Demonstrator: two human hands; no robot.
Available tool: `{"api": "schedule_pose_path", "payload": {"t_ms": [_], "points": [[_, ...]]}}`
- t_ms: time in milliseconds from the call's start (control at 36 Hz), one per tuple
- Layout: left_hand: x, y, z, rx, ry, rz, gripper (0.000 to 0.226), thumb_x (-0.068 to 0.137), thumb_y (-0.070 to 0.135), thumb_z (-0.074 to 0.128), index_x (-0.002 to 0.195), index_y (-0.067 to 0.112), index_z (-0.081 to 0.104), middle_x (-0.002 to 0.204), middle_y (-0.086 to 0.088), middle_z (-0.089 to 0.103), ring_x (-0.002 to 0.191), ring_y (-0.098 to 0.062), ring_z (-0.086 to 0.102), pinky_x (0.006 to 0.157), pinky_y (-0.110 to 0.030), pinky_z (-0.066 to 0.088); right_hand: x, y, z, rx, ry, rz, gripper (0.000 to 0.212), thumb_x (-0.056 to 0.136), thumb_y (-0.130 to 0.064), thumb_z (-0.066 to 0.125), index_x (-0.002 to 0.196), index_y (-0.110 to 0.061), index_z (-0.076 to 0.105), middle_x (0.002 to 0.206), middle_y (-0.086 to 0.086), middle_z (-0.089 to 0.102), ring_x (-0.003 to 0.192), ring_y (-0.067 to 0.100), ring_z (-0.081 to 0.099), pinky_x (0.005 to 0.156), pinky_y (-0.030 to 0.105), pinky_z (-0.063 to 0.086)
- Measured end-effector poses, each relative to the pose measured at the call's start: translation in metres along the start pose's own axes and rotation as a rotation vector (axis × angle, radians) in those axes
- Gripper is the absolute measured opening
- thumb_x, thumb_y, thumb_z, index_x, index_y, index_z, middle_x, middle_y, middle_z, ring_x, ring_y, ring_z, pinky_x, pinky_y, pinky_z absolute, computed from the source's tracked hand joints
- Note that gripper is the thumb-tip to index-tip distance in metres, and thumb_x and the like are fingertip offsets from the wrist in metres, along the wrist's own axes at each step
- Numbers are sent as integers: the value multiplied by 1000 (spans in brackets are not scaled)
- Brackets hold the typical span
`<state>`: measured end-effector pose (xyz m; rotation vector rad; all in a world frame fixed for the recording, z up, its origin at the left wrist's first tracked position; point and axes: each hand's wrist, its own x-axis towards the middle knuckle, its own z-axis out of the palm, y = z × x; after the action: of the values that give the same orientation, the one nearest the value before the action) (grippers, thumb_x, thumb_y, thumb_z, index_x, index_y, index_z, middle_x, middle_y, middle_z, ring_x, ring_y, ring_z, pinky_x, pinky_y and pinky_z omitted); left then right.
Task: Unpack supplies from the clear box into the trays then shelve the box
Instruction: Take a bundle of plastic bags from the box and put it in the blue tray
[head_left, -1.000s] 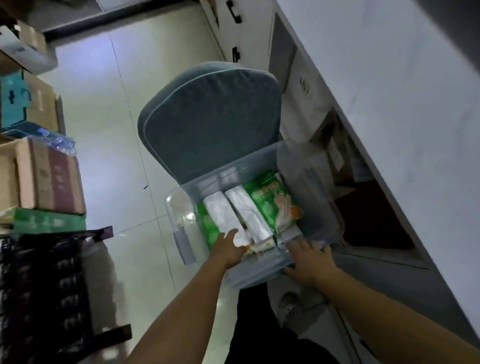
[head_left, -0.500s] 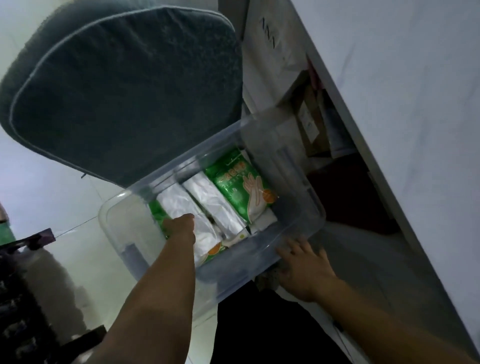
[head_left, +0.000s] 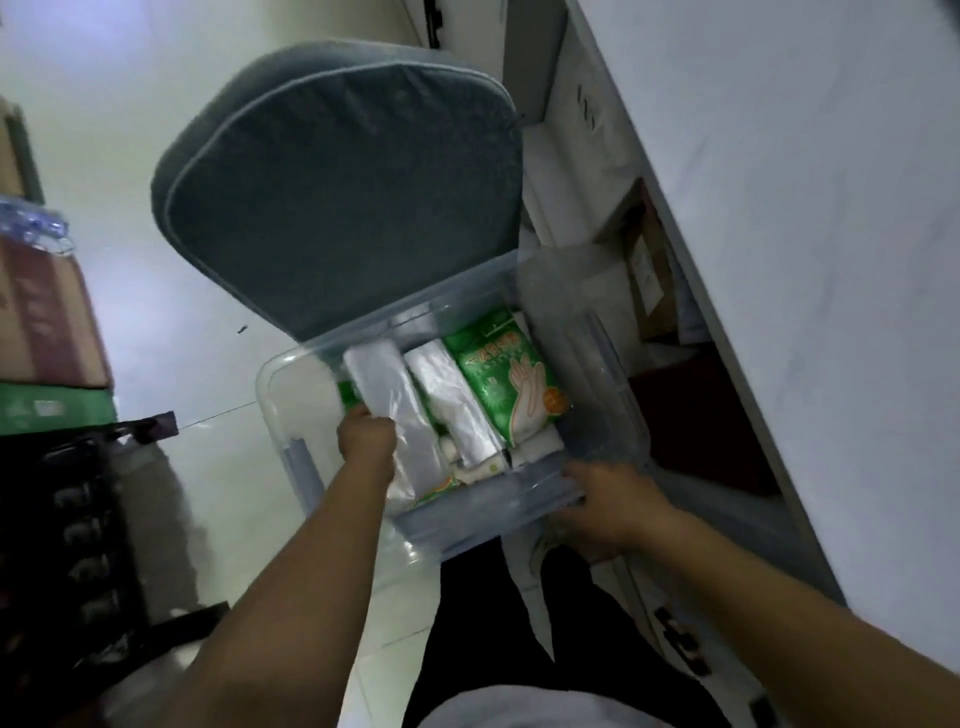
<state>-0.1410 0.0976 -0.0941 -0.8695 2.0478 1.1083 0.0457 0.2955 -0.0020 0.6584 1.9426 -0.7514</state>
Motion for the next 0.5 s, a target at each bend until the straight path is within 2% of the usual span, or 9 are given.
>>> {"api": "schedule_pose_path", "payload": {"t_ms": [56, 83, 139, 194, 250, 306, 389, 444, 500], "points": [[-33, 2, -16, 2, -68, 104, 39, 86, -6, 59, 124, 4, 63, 118, -18, 67, 104, -35, 64, 93, -39, 54, -7, -4, -18, 61, 33, -60, 55, 83, -46, 65, 133, -24, 53, 138, 7, 58, 124, 27, 55, 102, 39, 46], [-53, 5, -23, -19, -108, 129, 39, 86, -5, 61, 123, 6, 64, 116, -17, 67, 99, -33, 65, 86, -37, 56, -10, -7, -25, 133, 54, -83, 59, 82, -45, 68, 135, -23, 53, 138, 6, 58, 123, 26, 56, 101, 38, 47], [-86, 8, -37, -78, -198, 149, 35, 88, -3, 64, 121, 10, 64, 108, -12, 69, 85, -26, 64, 62, -27, 54, -19, -14, -37, 325, 90, -135, 68, 79, -43, 75, 139, -22, 52, 139, 5, 56, 121, 23, 57, 102, 36, 47], [-118, 8, -50, -149, -289, 166, 30, 88, -2, 66, 113, 13, 66, 102, -7, 71, 82, -23, 66, 50, -22, 51, -29, -22, -47, 533, 96, -198, 76, 72, -43, 82, 139, -23, 53, 136, 7, 56, 117, 20, 60, 101, 38, 49], [-149, 7, -63, -234, -372, 196, 28, 87, -1, 67, 110, 15, 68, 102, -3, 75, 86, -22, 71, 56, -22, 54, -41, -28, -54, 689, 68, -273, 89, 57, -54, 84, 137, -30, 54, 132, 5, 57, 113, 17, 62, 96, 38, 52], [-181, 6, -72, -286, -440, 217, 31, 87, 1, 68, 114, 16, 69, 106, -1, 76, 90, -19, 74, 63, -26, 57, -57, -32, -59, 775, 16, -335, 91, 49, -58, 84, 133, -37, 55, 126, 0, 62, 109, 15, 65, 83, 34, 52], [-220, 3, -81, -332, -479, 259, 37, 86, 3, 70, 122, 13, 66, 115, -4, 73, 101, -24, 72, 76, -36, 59, -78, -32, -59, 910, -99, -418, 75, 55, -48, 89, 124, -40, 61, 114, -4, 71, 103, 16, 70, 80, 38, 57], [-242, 1, -83, -359, -475, 294, 41, 85, 2, 71, 124, 12, 65, 118, -7, 72, 105, -27, 70, 84, -40, 59, -91, -31, -56, 987, -157, -474, 61, 62, -36, 89, 118, -36, 67, 112, 2, 73, 98, 21, 72, 83, 44, 59], [-258, -2, -82, -395, -478, 316, 42, 85, 2, 71, 125, 13, 65, 119, -8, 71, 105, -28, 70, 85, -41, 58, -102, -30, -52, 1023, -165, -525, 50, 66, -28, 85, 114, -30, 71, 111, 10, 73, 93, 25, 72, 84, 47, 57]]}}
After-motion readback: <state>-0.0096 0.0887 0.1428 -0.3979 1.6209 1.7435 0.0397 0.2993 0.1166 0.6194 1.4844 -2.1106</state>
